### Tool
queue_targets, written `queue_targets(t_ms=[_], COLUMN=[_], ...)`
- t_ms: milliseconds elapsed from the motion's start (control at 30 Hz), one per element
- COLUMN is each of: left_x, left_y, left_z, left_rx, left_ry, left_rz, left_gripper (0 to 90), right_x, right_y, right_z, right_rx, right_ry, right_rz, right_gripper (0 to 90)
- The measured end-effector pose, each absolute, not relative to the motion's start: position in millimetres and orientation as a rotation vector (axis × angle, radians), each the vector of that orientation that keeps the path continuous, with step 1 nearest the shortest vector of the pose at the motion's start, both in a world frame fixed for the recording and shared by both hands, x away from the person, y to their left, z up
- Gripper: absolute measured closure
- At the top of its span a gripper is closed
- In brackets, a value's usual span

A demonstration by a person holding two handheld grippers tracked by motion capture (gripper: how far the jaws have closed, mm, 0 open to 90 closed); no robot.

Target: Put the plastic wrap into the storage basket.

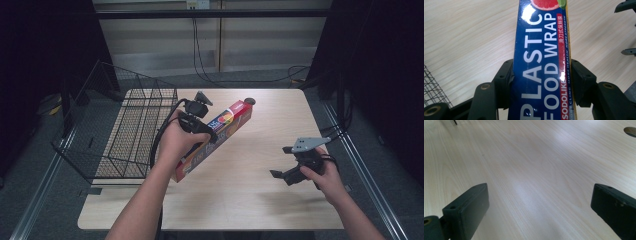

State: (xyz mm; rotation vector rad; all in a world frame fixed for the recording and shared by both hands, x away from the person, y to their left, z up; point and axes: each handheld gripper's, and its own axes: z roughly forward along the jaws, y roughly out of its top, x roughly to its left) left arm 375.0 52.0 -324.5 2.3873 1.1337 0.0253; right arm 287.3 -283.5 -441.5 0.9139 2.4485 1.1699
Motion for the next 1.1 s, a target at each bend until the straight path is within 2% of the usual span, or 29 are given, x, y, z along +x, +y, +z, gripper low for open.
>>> queue_targets(t_ms=[1100], left_x=[383.3], left_y=[101.8], left_z=[-281.4], left_rx=[2.287], left_ry=[1.320], left_rz=[0.106], left_gripper=[44.5], right_x=[286.3], right_y=[-285.8], right_z=[-437.2], right_rx=[0.919], right_ry=[2.429], right_rz=[1.198], right_gripper=[1.5])
